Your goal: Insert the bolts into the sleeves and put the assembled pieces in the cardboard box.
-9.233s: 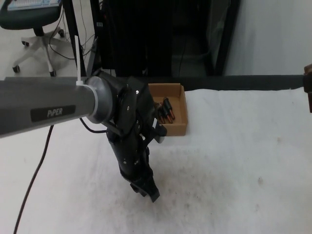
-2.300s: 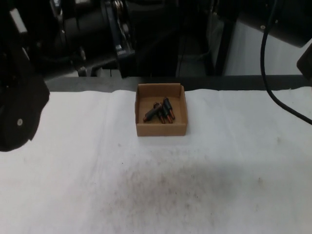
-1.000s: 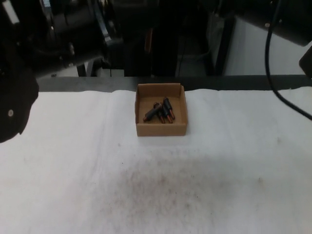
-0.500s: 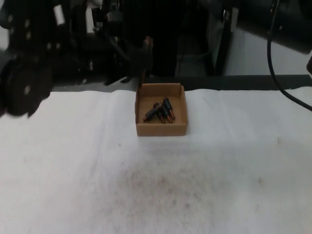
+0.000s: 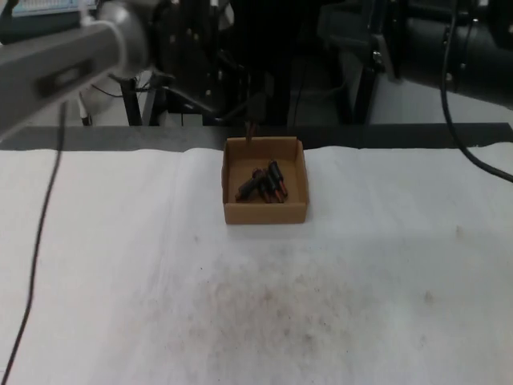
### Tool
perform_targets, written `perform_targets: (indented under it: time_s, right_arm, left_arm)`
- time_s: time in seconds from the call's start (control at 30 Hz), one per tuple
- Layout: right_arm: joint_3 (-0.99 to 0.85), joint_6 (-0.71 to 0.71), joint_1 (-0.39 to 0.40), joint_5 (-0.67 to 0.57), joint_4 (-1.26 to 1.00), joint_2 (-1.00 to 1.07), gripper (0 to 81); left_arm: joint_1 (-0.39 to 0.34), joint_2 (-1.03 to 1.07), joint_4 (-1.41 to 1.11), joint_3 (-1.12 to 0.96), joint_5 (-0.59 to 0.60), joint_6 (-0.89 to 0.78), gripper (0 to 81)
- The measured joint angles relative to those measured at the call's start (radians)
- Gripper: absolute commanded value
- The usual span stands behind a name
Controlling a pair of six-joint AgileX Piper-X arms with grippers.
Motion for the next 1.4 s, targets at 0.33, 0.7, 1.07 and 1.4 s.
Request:
perform_targets:
  time_s: [0.33, 0.7, 1.07, 1.4]
  right_arm:
    - [0.000, -0.002, -0.062, 0.001, 0.027, -0.001, 0.8]
    - [0.000, -0.022, -0.063, -0.013, 0.034, -0.001, 0.8]
    - [0.000, -0.023, -0.063, -0.015, 0.038, -0.001, 0.8]
    - [0.000, -0.024, -0.063, -0.057, 0.038, -0.001, 0.8]
  left_arm:
    - [-0.015, 0.206, 0.161, -0.246, -0.035, -0.015, 0.3]
    - [-0.021, 0.276, 0.246, -0.279, -0.123, 0.040, 0.9]
    - [-0.021, 0.276, 0.273, -0.360, -0.131, 0.071, 27.7]
    - [-0.021, 0.276, 0.309, -0.414, -0.131, 0.071, 17.4]
